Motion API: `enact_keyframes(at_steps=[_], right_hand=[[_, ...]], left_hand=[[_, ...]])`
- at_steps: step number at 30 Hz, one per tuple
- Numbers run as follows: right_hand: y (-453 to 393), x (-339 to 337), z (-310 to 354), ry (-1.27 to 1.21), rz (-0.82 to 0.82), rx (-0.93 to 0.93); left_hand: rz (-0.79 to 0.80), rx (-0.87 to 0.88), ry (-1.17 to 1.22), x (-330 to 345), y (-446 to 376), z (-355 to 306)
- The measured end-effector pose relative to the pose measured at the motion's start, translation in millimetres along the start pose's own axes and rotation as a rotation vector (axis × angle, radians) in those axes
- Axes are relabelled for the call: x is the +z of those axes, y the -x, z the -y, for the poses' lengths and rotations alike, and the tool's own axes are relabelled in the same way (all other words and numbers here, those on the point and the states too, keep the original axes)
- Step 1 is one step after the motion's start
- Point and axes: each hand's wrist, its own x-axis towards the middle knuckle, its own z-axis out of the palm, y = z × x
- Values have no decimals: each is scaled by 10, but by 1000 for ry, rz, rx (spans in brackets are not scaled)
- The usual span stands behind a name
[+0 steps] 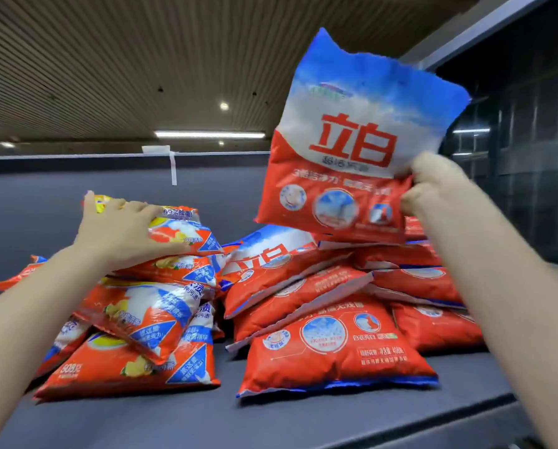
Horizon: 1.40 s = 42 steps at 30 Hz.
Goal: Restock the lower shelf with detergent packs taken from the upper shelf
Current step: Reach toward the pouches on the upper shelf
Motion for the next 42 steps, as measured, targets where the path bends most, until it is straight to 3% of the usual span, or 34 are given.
enact_keyframes(at_steps=[2, 4, 6, 8, 9, 10, 12, 14, 23, 32, 35, 42], right_hand=[[272, 438, -321, 257, -4, 48], [108, 539, -643, 704, -122, -109], [121, 444, -770, 1257, -130, -464], [234, 468, -943, 1491, 32, -859], [285, 474, -991, 1585, 133, -926], [318, 447, -1029, 1674, 217, -891], [433, 343, -1068, 1773, 371, -641], [464, 226, -1115, 1799, 463, -511], [600, 56, -1169, 1733, 598, -616], [1102, 74, -1208, 1569, 420, -659], [1429, 98, -1281, 1547, 451, -636], [2494, 135, -1517, 1404, 533, -650]], left_hand=[[42, 26, -16, 29, -12, 3], [-4, -10, 35, 23, -13, 6], [-14, -5, 33, 38, 9, -13], [-88, 20, 0, 91, 9, -60], [-107, 16, -17, 112, 15, -75], [-134, 13, -40, 134, 19, -86], [-132, 2, -103, 141, 10, -126], [-83, -14, -144, 140, -4, -169], [36, 15, 105, 151, 297, -170], [-30, -114, 265, -249, 798, -136], [-40, -186, 325, -385, 1039, -78], [-120, -146, 535, -619, 1866, 204]])
